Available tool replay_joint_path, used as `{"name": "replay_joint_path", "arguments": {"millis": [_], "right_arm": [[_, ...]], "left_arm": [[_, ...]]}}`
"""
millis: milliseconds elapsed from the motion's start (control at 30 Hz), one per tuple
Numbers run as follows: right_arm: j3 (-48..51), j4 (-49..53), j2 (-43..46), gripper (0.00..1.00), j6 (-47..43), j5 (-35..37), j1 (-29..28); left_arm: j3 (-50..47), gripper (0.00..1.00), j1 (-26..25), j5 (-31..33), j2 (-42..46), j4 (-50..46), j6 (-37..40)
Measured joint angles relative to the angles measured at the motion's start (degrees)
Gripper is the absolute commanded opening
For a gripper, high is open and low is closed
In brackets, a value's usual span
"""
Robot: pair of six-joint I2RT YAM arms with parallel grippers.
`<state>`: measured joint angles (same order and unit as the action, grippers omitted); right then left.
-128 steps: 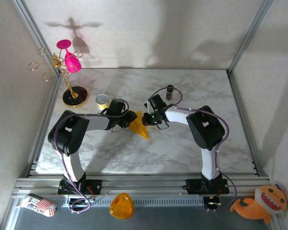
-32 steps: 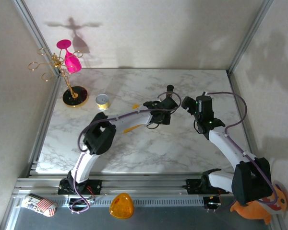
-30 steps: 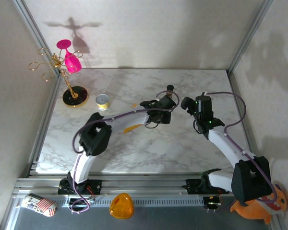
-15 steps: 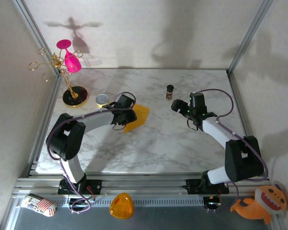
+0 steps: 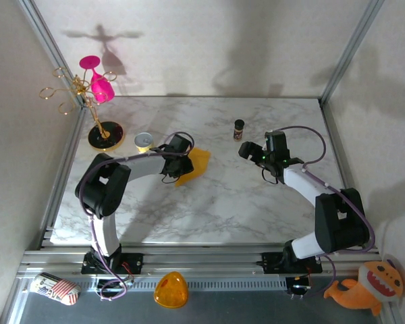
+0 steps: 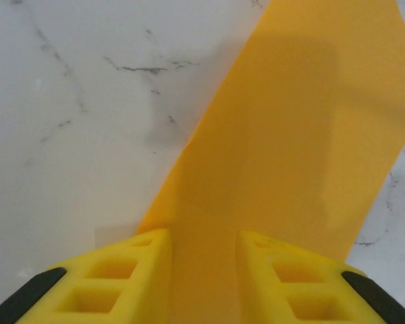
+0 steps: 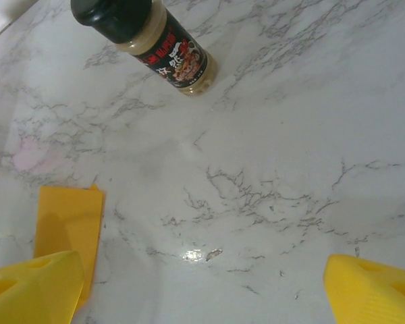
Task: Fold a paper plane with a square sheet of paper (pick it up from the middle)
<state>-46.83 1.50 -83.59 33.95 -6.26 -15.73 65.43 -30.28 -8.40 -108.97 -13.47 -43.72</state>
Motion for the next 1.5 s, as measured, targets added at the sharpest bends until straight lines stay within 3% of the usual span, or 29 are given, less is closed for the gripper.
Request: {"name": "replay_joint_path", "arguments": {"millis": [167,533,733,967,1500], "right_arm": [[0.02,-0.39,-0.59,0.91,1.07,-2.54,0.0],[2.97,-3.56,-0.63,0.89,5.95,-8.28,-0.02],[5.66,-4.52,-0.46,0.87,10.01,-10.54,-0.07],[8.28,-5.4,0.02,0.85,14.84,-12.37,-0.72],[8.11,-6.49,-4.35,0.57,19.41,-17.94,-5.73]], "left_arm": [[0.7,0.24,-1.42,-1.09,-0.68,0.09,3.04],[4.9,0.22,-10.12,-3.48,-3.74,-0.04,7.8],[5.4,0.3,-10.8,-4.5,-2.14,0.02,6.23],[2.99,0.21,-10.78,-4.81,2.47,4.87,0.42],[-4.87,0.11,-7.91,-7.5,0.13,11.39,-10.29]]}}
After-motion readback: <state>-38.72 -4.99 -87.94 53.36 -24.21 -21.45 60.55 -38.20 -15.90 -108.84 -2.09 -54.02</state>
